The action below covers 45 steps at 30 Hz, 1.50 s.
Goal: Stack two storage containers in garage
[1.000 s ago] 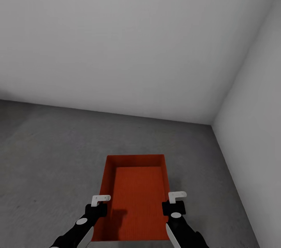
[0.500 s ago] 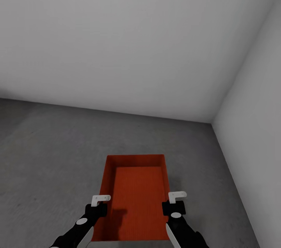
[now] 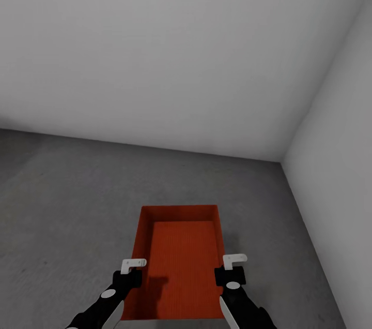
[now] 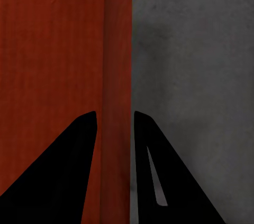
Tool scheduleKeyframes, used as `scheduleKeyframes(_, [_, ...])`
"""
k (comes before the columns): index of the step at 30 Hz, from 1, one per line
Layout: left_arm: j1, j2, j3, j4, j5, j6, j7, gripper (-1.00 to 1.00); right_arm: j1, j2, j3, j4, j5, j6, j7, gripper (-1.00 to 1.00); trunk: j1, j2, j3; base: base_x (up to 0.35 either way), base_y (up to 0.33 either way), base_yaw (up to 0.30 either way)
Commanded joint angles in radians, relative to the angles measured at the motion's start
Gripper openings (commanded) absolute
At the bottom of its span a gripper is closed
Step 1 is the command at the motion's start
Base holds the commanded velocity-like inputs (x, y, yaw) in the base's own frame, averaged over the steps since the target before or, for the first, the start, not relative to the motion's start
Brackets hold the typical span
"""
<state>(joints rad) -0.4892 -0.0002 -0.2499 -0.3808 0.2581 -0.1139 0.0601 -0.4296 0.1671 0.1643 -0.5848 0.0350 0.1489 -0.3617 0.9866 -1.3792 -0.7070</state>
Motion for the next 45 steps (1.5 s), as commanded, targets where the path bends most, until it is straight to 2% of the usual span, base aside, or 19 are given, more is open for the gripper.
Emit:
scheduleKeyframes(1, [-0.002,0.002,-0.008,-0.001,0.002,-0.004,0.014,-1.0,0.0,-0.018,0.011,0.002,0.027,0.011,-0.013,-1.0,0.004,-0.008,-0.004,0.0,0.0,0.0])
scheduleKeyframes(10, [-0.002,0.002,-0.008,-0.001,0.003,-0.004,0.014,-1.0,0.0,-0.018,0.011,0.002,0.027,0.011,-0.013,-1.0,0.008,-0.015,-0.007,0.0,0.0,0.0])
scheduleKeyframes(25, [-0.002,0.002,-0.008,-0.001,0.003,-0.004,0.014,-1.0,0.0,-0.018,0.011,0.002,0.027,0.011,-0.013,-1.0,0.065,-0.12,-0.054,0.0,0.0,0.0])
scheduleKeyframes(32, [-0.002,0.002,-0.008,-0.001,0.003,-0.004,0.014,-1.0,0.0,-0.018,0.011,0.002,0.026,0.011,-0.013,-1.0,0.065,-0.12,-0.057,0.0,0.0,0.0])
scheduleKeyframes(45, [-0.002,0.002,-0.008,-0.001,0.003,-0.004,0.014,-1.0,0.0,-0.018,0.011,0.002,0.026,0.011,-0.011,-1.0,0.065,-0.12,-0.077,0.0,0.0,0.0])
